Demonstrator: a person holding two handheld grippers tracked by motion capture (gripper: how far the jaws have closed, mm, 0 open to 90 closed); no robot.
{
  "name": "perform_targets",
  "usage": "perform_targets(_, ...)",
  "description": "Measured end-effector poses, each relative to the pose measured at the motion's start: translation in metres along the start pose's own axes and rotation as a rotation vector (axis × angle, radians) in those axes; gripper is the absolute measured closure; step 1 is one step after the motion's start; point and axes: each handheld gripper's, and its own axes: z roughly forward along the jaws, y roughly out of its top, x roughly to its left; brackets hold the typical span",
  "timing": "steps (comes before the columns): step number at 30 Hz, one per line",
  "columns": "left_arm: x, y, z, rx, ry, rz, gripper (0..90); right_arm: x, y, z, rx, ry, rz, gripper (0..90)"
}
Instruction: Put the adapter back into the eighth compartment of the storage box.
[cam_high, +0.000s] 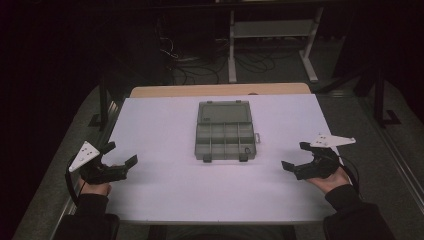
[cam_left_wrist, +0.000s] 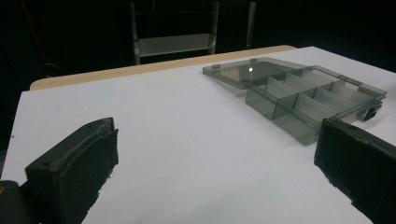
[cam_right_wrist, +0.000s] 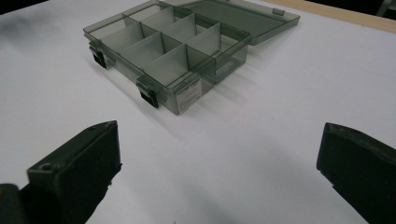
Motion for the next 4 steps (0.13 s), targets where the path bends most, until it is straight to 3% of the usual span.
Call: perform_targets(4,0.0001,0.0002,0.0,-0.001,-0.003,0.002,0.0,-0.0002,-0.0032,-0.0008,0.003,-0.003,0.002,0.0)
